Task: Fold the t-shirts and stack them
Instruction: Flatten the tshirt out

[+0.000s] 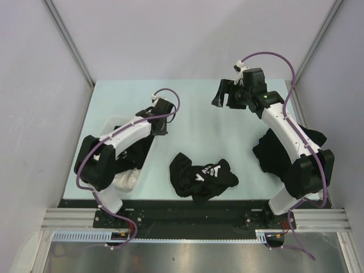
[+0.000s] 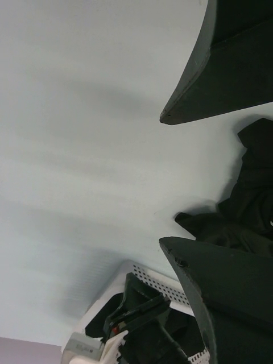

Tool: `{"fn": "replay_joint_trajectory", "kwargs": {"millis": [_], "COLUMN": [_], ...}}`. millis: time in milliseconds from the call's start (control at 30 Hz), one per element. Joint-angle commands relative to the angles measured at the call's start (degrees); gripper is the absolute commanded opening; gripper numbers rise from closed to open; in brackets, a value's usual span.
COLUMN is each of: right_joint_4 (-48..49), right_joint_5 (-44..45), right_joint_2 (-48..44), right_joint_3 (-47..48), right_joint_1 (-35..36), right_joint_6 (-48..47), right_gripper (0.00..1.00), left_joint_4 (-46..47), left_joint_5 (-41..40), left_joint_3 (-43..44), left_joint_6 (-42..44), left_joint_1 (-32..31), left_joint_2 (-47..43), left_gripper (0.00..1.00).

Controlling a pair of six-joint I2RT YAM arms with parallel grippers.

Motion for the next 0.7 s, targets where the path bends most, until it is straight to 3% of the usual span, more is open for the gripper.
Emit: {"fn": "replay_joint_trajectory", "kwargs": {"millis": [0, 400, 667], "right_joint_4": [1.3, 2.4, 2.7], "right_joint_5": [-0.9, -1.6, -2.1], "right_joint_2": [-2.6, -2.5, -2.4], "right_joint_3": [-0.7, -1.3, -1.6], "right_joint_1": [-0.2, -0.3, -0.1], "right_joint_6": [-0.2, 0.6, 1.2], "right_gripper": [0.85, 0.85, 0.85], "left_joint_4": [-3.0, -2.3, -2.8], "left_joint_5": [-4.7, -4.4, -3.5], "left_joint_3": [-0.6, -7.8, -10.3], "left_joint_6": [-2.9, 0.3, 1.5], "left_joint_1": [3.5, 9.0, 9.7], "left_joint_2": [-5.9, -12.5, -11.2], "left_gripper": [0.0, 0.0, 0.0]}}
